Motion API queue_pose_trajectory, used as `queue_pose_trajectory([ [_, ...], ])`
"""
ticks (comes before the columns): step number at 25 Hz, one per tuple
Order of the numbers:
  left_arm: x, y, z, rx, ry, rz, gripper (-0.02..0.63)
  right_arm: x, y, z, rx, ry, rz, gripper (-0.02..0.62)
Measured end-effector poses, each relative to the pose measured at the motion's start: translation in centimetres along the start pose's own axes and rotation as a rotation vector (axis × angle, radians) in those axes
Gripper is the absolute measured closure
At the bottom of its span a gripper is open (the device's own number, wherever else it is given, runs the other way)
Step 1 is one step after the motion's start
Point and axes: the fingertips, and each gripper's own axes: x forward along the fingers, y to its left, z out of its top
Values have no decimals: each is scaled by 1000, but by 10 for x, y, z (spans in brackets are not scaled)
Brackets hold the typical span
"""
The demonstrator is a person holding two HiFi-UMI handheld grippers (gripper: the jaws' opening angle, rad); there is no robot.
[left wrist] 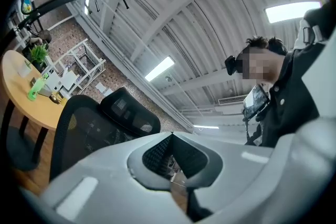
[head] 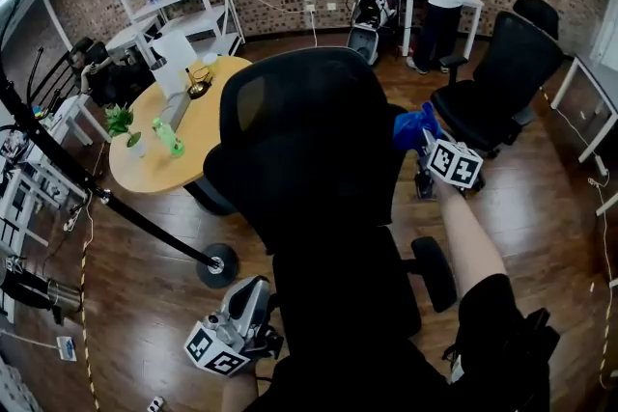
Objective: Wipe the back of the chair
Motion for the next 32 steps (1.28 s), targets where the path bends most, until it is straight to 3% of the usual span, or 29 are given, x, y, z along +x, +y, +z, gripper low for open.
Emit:
queue_pose_trajectory([
  [7,3,7,0,-32,-3,-24,612,-66,-67,41,15,-154,-232,534],
  [9,-1,10,-2,-39,-1,-22,612,-73,-62,39,16,-175,-238,534],
  [12,-9,12,-2,-47,-4,-10,612,-50,-25,7,-14,-96,-146,534],
  [18,-41,17,12,-31,-23,54,612,10,91,-76,-59,87,48,534],
  [25,-99,32,23,-16,-70,195,612,36,208,-126,-51,91,204,534],
  [32,-132,38,37,15,-107,261,612,41,335,-177,-95,143,448,534],
])
